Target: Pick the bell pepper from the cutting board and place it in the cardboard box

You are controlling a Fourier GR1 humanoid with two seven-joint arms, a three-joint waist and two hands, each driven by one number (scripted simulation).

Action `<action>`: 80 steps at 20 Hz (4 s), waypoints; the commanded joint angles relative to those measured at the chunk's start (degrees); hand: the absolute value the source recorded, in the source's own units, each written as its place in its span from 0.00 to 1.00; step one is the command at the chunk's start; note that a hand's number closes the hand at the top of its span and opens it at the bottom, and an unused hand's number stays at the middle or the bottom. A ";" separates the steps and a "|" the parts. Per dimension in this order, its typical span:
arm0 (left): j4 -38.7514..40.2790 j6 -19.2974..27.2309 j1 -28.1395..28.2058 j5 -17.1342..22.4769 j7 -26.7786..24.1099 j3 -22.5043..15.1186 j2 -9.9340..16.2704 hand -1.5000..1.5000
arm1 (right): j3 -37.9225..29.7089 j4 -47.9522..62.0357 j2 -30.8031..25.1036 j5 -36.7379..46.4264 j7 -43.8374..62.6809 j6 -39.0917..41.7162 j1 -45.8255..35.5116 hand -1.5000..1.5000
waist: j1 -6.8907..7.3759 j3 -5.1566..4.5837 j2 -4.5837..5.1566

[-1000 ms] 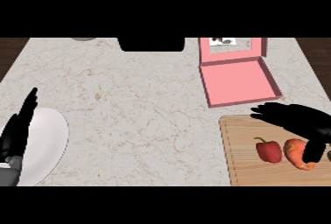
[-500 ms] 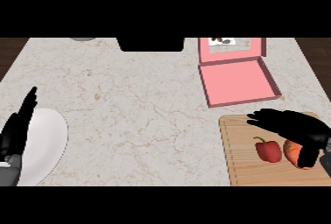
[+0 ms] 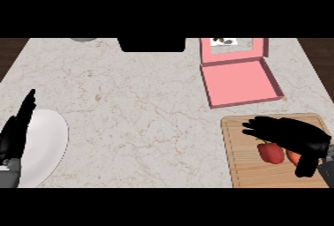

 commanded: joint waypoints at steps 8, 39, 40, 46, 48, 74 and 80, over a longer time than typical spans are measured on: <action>0.08 -1.94 -1.45 -2.72 2.06 2.83 -1.44 0.50 | 0.18 -7.83 2.89 9.08 8.09 4.87 5.67 0.00 | -0.05 0.00 -0.01; -3.38 -3.18 2.35 -4.69 1.58 4.73 -3.71 0.50 | -39.30 -12.44 16.69 4.07 46.22 -23.02 11.57 1.00 | -2.09 -0.11 -0.52; -3.39 -4.66 1.69 -3.56 1.79 6.00 -2.11 0.50 | -38.36 -15.45 18.42 4.51 47.74 -23.89 10.06 1.00 | -1.52 -0.10 -0.45; -2.72 -3.73 -1.41 -5.44 2.48 5.19 -3.85 0.50 | -36.81 -27.20 17.30 2.32 46.00 -19.81 10.01 1.00 | -0.37 -0.02 -0.08; -3.50 -5.34 -0.09 -5.07 2.57 5.91 -2.77 0.50 | -32.97 -24.47 18.98 5.14 48.54 -20.08 5.07 1.00 | 0.32 0.00 0.02; -0.55 -4.84 -1.98 -8.12 -1.32 5.01 -6.73 0.50 | -39.01 40.30 21.66 -2.27 50.57 -37.63 -45.48 1.00 | 2.78 0.05 0.92; -1.40 -8.06 -4.98 -6.34 2.43 5.88 -5.12 0.50 | -41.18 54.49 18.33 -0.13 50.93 -44.31 -50.52 1.00 | 3.61 0.09 1.40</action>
